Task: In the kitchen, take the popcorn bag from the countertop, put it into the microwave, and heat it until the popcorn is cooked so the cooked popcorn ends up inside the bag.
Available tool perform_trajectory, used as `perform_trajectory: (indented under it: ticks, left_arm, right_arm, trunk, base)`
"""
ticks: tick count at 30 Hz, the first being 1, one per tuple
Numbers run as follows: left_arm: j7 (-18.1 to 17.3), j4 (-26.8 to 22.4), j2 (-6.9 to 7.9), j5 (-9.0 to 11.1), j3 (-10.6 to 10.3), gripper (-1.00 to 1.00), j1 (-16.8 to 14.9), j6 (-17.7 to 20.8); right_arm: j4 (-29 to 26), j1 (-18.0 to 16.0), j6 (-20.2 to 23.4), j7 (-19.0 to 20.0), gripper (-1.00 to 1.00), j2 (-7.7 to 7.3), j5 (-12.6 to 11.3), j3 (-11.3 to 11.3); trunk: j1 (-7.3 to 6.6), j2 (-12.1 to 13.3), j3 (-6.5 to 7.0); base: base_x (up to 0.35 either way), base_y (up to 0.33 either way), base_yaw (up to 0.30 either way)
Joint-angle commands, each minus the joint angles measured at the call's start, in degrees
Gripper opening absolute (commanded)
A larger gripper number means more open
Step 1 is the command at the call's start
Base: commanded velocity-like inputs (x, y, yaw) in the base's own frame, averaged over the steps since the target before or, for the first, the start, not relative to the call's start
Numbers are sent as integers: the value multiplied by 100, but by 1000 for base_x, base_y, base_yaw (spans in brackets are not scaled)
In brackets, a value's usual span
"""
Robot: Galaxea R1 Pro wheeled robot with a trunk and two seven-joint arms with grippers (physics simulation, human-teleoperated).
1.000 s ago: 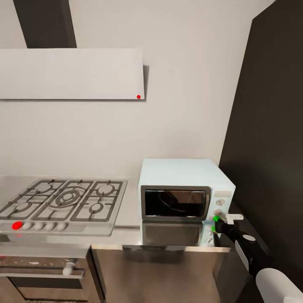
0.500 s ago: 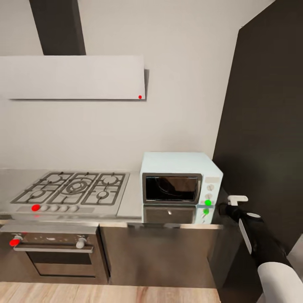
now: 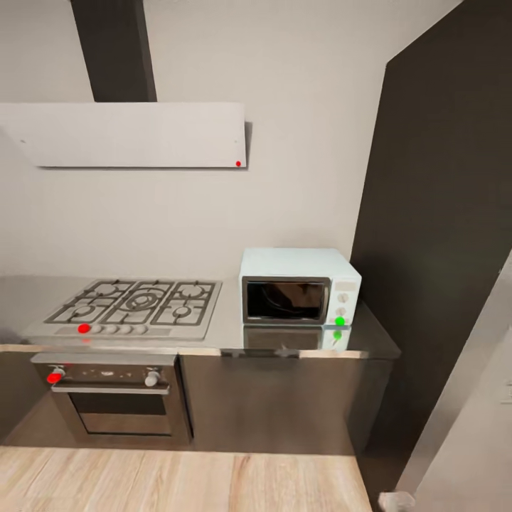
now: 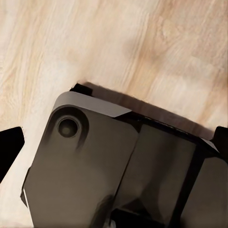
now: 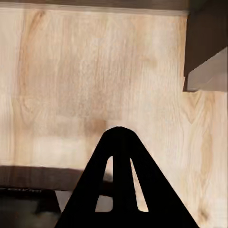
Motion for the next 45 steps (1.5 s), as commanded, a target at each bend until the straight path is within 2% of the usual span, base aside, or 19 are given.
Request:
perform_trajectory:
  ticks: [1, 2, 6, 11, 13, 18, 24, 28, 29, 31, 33, 34, 35, 39, 41, 42, 45]
  left_arm:
    - [21, 1, 1, 42, -48, 100, 1, -11]
    - [18, 3, 4, 40, -48, 100, 1, -11]
    - [13, 7, 17, 37, -54, 100, 1, -6]
    - [12, 8, 16, 30, -57, 100, 1, 27]
    - [12, 10, 21, 27, -62, 100, 1, 42]
    - [12, 15, 129, 28, -73, 100, 1, 51]
    - [12, 16, 153, 30, -69, 100, 0, 56]
    - [12, 14, 156, 30, -67, 100, 1, 27]
    - [12, 11, 156, 32, -68, 100, -1, 14]
    - [16, 9, 156, 72, -66, 100, 0, -5]
    - [19, 8, 155, 89, -66, 100, 1, -9]
    - [16, 8, 155, 92, -66, 100, 1, -10]
    - [83, -10, 411, 4, -86, 100, -2, 2]
    - [83, -10, 411, 4, -88, 100, -3, 4]
    - [83, -10, 411, 4, -89, 100, 0, 4]
    - [83, -10, 411, 4, -87, 100, -1, 3]
    - [83, -10, 411, 4, -86, 100, -2, 4]
  right_arm:
    - [65, 411, -176, -24, -100, -12, 58, -50]
    - [91, 680, -288, -42, -100, -14, 58, -52]
    - [116, 1337, -423, -60, -100, 18, 53, -52]
    - [119, 1947, -504, -63, -100, 45, 45, -55]
    - [119, 2168, -823, -63, -100, 48, 23, -66]
    - [119, 2249, -983, -61, -100, 45, 27, -65]
    - [119, 2252, -984, -93, -100, 50, 32, -66]
    - [89, 2252, -926, -548, -100, 71, 53, -82]
    - [69, 2252, -916, -602, -100, 116, 64, -85]
    - [52, 2252, -906, -647, -100, 392, 47, -85]
    - [59, 2252, -903, -655, -100, 484, 44, -81]
    - [67, 2252, -903, -657, -100, 506, 44, -81]
    - [57, 2252, -902, -659, -100, 520, 44, -55]
    - [57, 2252, -902, -652, -100, 520, 42, -59]
    - [51, 2252, -909, -648, -100, 565, 156, -24]
    - [45, 2252, -906, -656, -100, 541, 188, -4]
    - [40, 2252, -919, -661, -100, 274, 266, 25]
  trunk:
    - [-1, -5, -2]
    - [-1, -5, -2]
    - [-1, -5, -2]
    - [-1, -5, -2]
    - [-1, -5, -2]
    - [-1, -5, -2]
    - [-1, -5, -2]
    - [-1, -5, -2]
    - [-1, -5, -2]
    - [-1, -5, -2]
    - [-1, -5, -2]
    - [-1, -5, -2]
    - [-1, -5, -2]
    - [-1, -5, -2]
    - [-1, -5, -2]
    - [-1, -5, -2]
    - [-1, -5, -2]
  base:
    - [-247, 0, 0]
    - [-140, 0, 0]
    - [-36, 0, 0]
    - [-3, 0, 0]
    - [0, 0, 0]
    - [0, 0, 0]
    - [0, 0, 0]
    - [0, 0, 0]
    - [0, 0, 0]
    - [0, 0, 0]
    - [0, 0, 0]
    - [0, 0, 0]
    - [0, 0, 0]
    - [0, 0, 0]
    - [0, 0, 0]
    - [0, 0, 0]
    - [0, 0, 0]
